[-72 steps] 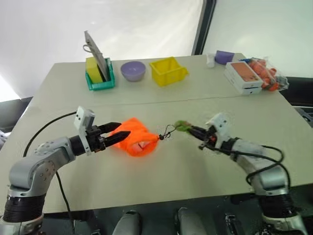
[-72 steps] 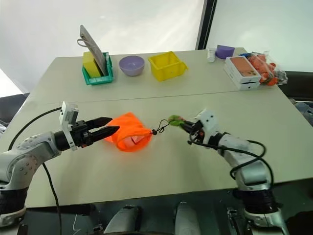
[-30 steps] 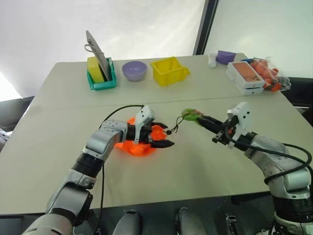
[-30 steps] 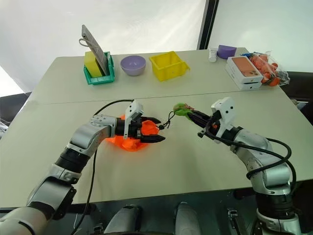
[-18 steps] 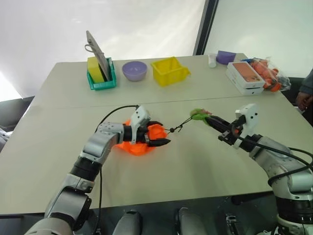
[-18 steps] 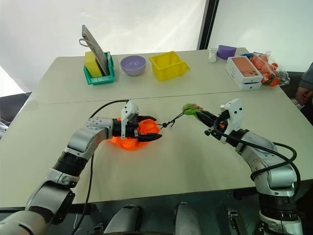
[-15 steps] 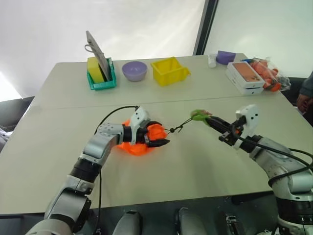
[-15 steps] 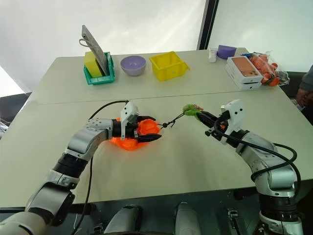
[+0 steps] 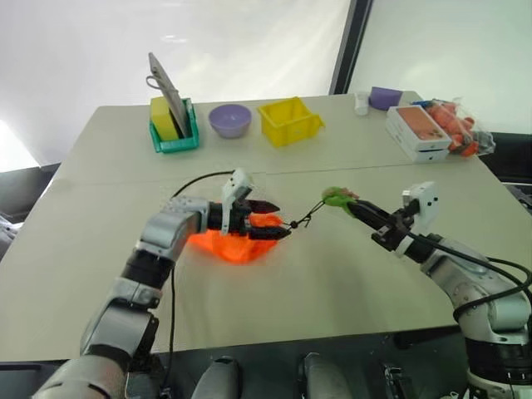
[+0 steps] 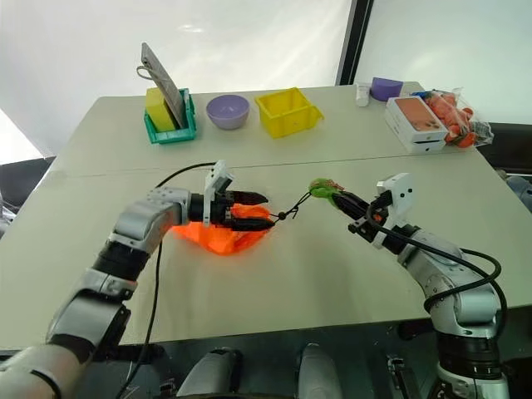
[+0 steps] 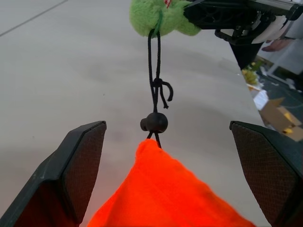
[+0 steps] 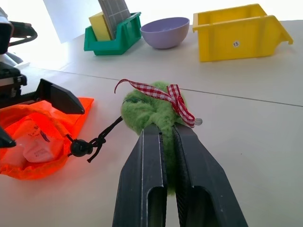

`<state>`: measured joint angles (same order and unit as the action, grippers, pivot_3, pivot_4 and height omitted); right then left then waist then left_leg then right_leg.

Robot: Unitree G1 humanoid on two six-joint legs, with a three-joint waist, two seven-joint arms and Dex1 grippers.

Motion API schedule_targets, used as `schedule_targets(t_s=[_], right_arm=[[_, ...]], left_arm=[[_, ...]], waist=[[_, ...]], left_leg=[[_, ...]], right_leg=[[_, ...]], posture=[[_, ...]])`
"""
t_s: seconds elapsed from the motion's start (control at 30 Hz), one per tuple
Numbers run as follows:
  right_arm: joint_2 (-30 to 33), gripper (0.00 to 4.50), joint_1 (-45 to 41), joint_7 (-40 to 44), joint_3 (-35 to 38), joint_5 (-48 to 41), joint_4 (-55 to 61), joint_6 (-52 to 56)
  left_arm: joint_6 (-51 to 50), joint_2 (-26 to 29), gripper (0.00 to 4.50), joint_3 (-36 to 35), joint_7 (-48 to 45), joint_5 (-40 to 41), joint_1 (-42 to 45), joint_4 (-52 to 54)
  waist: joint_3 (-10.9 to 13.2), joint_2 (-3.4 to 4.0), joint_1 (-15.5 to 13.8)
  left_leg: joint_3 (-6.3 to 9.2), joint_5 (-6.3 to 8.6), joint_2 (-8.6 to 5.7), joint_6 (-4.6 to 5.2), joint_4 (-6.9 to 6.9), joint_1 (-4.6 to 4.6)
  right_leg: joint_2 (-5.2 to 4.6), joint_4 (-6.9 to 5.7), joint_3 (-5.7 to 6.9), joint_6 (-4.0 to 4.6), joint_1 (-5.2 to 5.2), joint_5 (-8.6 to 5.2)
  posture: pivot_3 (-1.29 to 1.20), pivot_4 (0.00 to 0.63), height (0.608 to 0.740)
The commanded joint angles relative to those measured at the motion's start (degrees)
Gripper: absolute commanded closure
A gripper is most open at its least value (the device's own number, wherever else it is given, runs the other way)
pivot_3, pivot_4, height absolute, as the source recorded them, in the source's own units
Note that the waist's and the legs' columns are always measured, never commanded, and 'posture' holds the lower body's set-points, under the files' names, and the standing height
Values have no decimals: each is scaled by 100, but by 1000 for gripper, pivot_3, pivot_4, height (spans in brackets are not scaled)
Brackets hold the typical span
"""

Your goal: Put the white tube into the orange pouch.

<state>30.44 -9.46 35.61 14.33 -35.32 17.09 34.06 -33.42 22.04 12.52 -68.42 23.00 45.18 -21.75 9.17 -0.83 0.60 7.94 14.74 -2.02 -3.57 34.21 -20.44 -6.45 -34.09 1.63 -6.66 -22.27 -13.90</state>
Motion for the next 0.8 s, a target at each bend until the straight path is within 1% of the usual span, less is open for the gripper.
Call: schedule_targets(t_s=[0.03, 0.17, 0.27, 0.43, 0.63, 0.8], right_arm=[[-7, 4500, -74, 65, 65, -165, 266, -102], [-36, 4500, -37, 93, 46, -300, 444, -70], [-31, 4500, 19, 92, 17, -419, 630, -3], [-38, 4500, 91, 61, -23, -581, 896, 62], [12, 4500, 172, 36, -29, -653, 1024, 62], [23, 4500, 205, 27, -37, -651, 1040, 37]], left_arm=[[-300, -145, 37, -71, -432, 51, 602, -887], [-306, -327, 37, 47, -881, -162, 1110, -1904], [-229, -463, 37, 80, -1176, -319, 1349, -2408], [-58, -652, 37, 249, -1682, -660, 1541, -2850], [135, -865, 37, 163, -1875, -890, 1719, -3224], [355, -879, 37, 189, -2041, -1080, 1713, -3286]], waist=[[1, -1, 3], [1, -1, 13], [1, -1, 15], [1, -3, 9], [2, -3, 7], [2, -3, 14]], left_leg=[[0, 0, 0, 0, 0, -1], [0, 0, 0, 0, -5, -1], [0, 0, 0, 1, -5, -2], [0, 0, 0, 1, -4, -2], [1, 0, 0, 1, -3, -2], [1, 0, 0, 1, -4, -1]], right_leg=[[0, 0, 1, -1, -2, 0], [0, 0, 1, -11, -3, 0], [1, -1, 2, -16, -4, -1], [0, -2, 2, -19, -3, -2], [0, -3, 2, -20, -3, -1], [0, -4, 1, -21, -4, -1]], posture=[[0, 150, 740], [0, 150, 740], [0, 150, 740], [0, 150, 740], [0, 150, 740], [0, 150, 740]])
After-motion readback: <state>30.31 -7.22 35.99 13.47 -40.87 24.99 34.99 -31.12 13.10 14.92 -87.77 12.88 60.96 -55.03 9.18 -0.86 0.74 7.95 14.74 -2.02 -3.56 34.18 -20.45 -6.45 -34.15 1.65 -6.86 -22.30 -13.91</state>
